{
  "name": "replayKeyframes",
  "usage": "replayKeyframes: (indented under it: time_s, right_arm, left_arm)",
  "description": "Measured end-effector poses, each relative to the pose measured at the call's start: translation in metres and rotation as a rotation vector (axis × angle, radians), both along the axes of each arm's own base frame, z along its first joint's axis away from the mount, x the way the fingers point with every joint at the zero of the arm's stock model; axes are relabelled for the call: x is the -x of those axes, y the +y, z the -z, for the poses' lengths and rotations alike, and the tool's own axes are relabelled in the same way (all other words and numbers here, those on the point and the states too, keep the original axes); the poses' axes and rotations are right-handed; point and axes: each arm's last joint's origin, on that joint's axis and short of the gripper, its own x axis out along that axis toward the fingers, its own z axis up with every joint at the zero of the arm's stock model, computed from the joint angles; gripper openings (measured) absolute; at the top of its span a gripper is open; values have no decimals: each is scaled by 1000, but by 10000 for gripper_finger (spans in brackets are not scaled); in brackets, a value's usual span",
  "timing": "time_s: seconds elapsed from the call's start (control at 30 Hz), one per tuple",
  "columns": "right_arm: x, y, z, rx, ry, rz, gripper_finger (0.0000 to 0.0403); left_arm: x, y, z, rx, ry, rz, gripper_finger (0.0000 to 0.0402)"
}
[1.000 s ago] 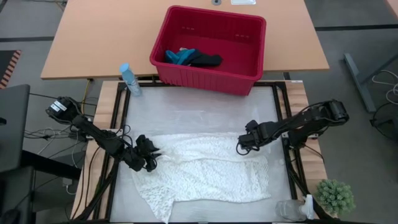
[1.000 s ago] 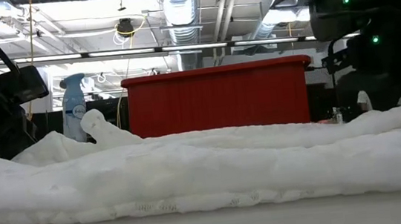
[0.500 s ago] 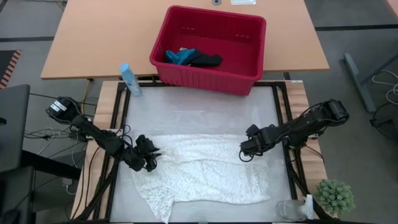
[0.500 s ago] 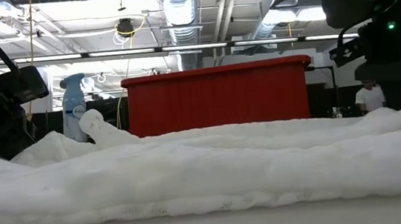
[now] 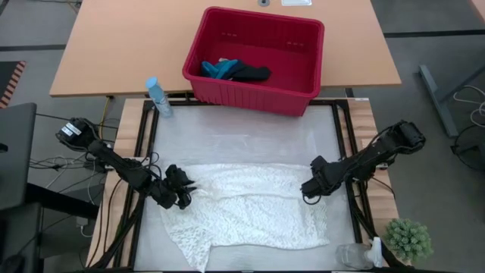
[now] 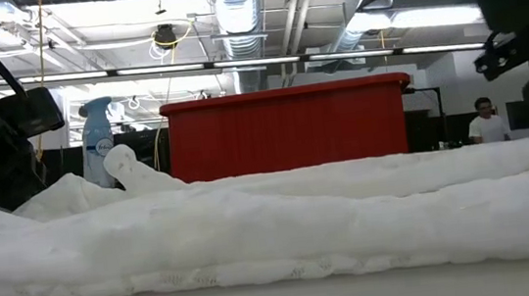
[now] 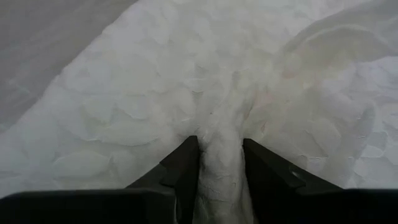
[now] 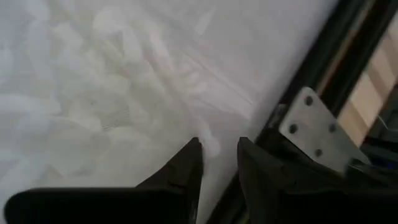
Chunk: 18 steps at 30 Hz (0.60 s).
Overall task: Fold Laundry from Bin
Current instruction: Fold the white shirt
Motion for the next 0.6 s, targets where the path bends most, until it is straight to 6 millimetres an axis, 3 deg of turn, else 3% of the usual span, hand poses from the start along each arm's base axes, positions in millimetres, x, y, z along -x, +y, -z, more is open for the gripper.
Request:
replayKeyframes:
  time_s: [0.27,0.6]
  right_arm:
    - [6,8,-13,-49,-200,58,148]
    - [31,4,-35,-40,-317,179,149]
  left_arm:
    - [0,0,0,1,-1,-1,114]
    - [0,0,0,1,0,-1,114]
